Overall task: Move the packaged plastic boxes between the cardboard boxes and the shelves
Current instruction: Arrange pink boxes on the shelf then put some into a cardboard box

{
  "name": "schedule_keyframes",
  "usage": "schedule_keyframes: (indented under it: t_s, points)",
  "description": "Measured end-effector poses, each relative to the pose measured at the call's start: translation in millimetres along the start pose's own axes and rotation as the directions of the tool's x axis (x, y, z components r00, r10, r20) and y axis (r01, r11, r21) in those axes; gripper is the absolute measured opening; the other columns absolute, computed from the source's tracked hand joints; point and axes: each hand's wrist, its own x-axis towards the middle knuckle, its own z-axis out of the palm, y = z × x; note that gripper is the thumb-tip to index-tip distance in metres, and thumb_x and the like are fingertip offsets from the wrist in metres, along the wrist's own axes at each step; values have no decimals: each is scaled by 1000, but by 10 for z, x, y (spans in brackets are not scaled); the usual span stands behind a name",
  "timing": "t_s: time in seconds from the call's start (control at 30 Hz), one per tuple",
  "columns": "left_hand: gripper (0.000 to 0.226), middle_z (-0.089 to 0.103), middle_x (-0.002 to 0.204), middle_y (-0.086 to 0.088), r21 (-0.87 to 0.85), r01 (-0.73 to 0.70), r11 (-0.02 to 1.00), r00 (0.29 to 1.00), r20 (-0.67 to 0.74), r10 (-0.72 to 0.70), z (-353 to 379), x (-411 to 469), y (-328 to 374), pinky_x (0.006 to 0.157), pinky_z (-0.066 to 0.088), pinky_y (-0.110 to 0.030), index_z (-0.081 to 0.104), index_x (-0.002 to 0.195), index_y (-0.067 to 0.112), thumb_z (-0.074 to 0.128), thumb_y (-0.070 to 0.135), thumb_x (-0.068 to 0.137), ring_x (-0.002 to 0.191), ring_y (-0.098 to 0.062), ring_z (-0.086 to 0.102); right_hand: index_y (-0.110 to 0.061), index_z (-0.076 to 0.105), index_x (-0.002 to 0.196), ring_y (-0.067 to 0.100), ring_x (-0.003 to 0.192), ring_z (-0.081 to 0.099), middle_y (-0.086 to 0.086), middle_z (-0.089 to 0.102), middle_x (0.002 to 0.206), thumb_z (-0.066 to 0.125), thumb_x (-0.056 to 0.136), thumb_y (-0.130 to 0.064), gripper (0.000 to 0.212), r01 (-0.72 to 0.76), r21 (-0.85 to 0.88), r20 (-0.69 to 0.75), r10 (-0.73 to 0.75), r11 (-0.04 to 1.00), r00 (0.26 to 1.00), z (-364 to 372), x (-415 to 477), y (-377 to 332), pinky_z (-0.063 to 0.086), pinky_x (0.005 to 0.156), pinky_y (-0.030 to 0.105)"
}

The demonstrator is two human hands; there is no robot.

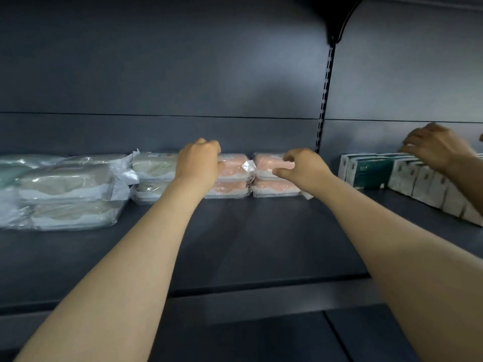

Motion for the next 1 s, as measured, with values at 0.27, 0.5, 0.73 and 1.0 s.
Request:
schedule_keyframes:
  t_s: [0.27, 0.5, 0.73, 1.0]
  points:
    - [36, 53, 126, -5, -74, -150, 986, 976, 151, 160, -690, -875, 107, 95, 43, -35, 57, 122, 16, 59, 32, 89, 116, -25, 51, -13, 53, 130, 23, 119, 50, 6, 55, 131, 60, 88, -42, 51, 151, -156, 185, -121, 976, 975, -517, -919, -249, 41, 98, 32]
    - [38, 51, 128, -4, -68, -152, 986, 963, 216, 164, -924, -1957, 201, 95, 40, -37, 56, 125, 18, 56, 36, 91, 123, -23, 43, -11, 50, 133, 27, 122, 47, 11, 53, 133, 60, 88, -43, 57, 156, -138, 214, -125, 978, 969, -735, -1978, -159, 40, 100, 36]
    - [40, 54, 125, -4, -97, -106, 990, 960, 251, 128, -839, -3041, 367, 97, 43, -41, 50, 129, 16, 56, 30, 92, 121, -23, 45, -15, 51, 133, 22, 123, 47, 5, 53, 133, 63, 87, -40, 53, 89, -16, 218, -83, 996, 973, -627, -3044, 80, 41, 97, 34]
    - [38, 51, 130, -1, 13, 98, 995, 879, 469, -92, -176, -4151, 599, 94, 46, -36, 49, 130, 18, 51, 32, 95, 121, -20, 46, -22, 42, 140, 19, 131, 39, -1, 46, 141, 57, 89, -47, 59, 11, -20, 536, 1, 1000, 844, 134, -4058, 661, 42, 99, 34]
